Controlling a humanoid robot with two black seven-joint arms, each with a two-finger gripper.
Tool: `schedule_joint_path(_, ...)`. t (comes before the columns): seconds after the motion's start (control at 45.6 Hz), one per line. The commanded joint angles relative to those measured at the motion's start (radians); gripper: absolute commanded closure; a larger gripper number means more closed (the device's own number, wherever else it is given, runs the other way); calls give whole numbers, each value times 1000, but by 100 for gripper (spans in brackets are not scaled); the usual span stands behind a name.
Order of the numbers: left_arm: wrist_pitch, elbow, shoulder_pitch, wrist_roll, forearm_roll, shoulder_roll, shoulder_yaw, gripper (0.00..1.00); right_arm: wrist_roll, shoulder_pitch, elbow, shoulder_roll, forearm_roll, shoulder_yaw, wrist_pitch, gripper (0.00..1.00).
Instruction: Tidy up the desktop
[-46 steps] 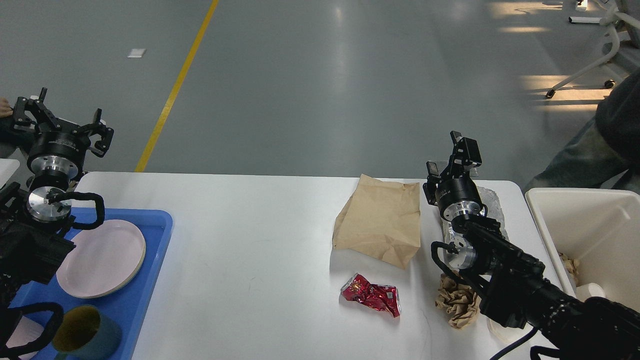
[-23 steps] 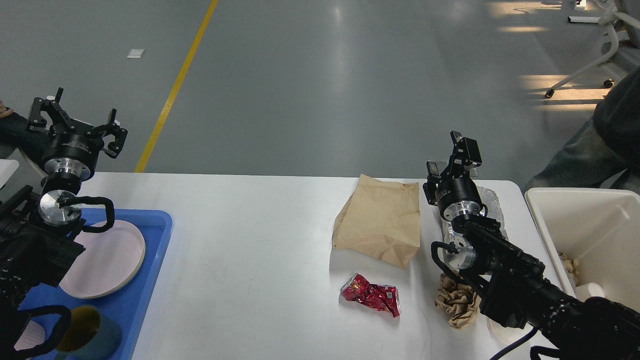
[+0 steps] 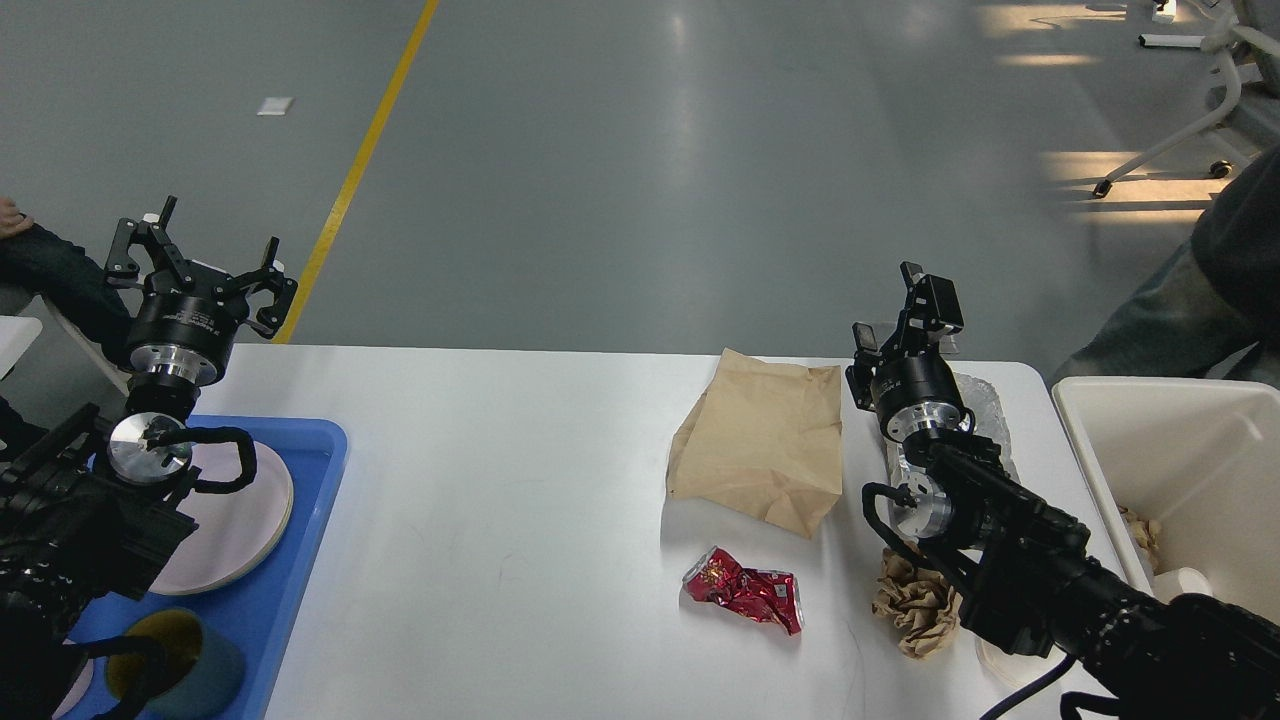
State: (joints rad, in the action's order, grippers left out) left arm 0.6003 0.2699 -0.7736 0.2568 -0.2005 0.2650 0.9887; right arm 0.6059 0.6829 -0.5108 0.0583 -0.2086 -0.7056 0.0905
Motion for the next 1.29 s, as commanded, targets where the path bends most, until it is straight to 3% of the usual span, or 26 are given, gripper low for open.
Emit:
schedule_joint_path(0.0,-8,0,42,-1,1,-35,-2,3,0,1,0,0,0,0,0,0)
schedule_joint_path(0.132,-5,-1,66,-1,1,-79,-4,3,0,0,0,0,0,0,0,0)
schedule_joint_path(1.272,21,0,97,12,1,-99,-2,3,0,1,0,0,0,0,0,0)
